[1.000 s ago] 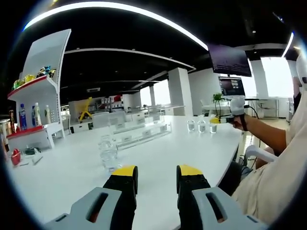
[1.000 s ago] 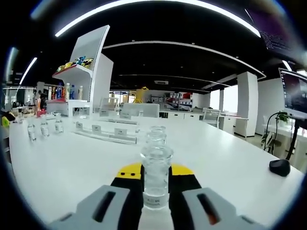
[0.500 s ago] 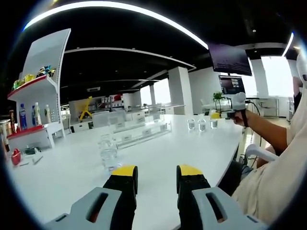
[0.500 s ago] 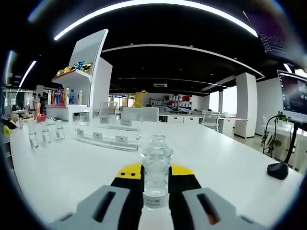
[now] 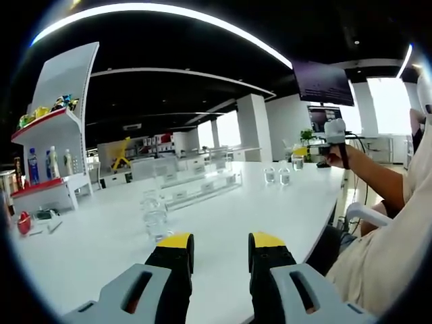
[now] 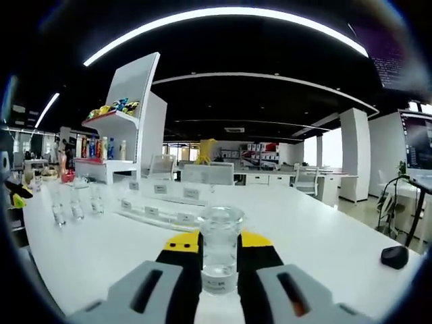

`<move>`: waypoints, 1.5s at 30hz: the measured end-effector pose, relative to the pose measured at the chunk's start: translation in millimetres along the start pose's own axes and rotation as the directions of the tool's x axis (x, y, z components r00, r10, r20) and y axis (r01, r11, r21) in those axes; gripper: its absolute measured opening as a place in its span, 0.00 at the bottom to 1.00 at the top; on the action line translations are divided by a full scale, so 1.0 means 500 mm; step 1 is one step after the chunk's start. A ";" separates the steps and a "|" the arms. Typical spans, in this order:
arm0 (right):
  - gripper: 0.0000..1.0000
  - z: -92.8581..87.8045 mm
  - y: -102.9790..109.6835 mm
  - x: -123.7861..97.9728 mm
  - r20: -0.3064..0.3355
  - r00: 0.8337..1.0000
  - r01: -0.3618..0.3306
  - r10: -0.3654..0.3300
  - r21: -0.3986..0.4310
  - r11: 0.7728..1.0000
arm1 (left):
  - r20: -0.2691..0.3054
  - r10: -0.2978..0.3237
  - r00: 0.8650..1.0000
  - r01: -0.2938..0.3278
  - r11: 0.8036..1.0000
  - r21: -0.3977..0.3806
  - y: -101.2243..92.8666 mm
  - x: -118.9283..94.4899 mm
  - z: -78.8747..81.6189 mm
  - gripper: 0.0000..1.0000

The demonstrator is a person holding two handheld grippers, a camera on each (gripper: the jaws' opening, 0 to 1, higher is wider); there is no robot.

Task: Identify the label on the chemical reagent bottle, grasp the chemical reagent bottle, and place it in the designated position on the reagent rack

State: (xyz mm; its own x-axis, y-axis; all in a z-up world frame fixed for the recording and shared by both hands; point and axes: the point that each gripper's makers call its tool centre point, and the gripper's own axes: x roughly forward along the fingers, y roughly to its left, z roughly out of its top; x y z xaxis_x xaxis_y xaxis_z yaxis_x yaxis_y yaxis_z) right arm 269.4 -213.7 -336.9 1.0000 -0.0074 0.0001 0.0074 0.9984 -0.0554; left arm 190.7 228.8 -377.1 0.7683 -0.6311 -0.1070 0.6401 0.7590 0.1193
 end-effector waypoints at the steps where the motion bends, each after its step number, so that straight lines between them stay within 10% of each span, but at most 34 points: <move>1: 0.19 0.004 0.005 -0.001 0.002 1.000 -0.004 0.004 0.000 1.000 | 0.001 0.001 1.000 -0.001 1.000 0.000 0.001 -0.001 0.001 0.32; 45: 0.19 0.126 0.107 0.108 0.062 0.988 -0.141 0.141 -0.004 0.990 | -0.029 0.032 0.999 -0.031 0.999 0.033 0.024 -0.004 0.009 0.32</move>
State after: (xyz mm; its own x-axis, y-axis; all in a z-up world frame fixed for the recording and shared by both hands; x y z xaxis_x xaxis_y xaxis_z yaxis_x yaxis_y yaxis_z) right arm 324.0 -157.1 -276.8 0.9891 0.1371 0.0542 -0.1339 0.9892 -0.0592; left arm 196.9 238.5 -371.0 0.7881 -0.6013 -0.1318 0.6155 0.7726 0.1555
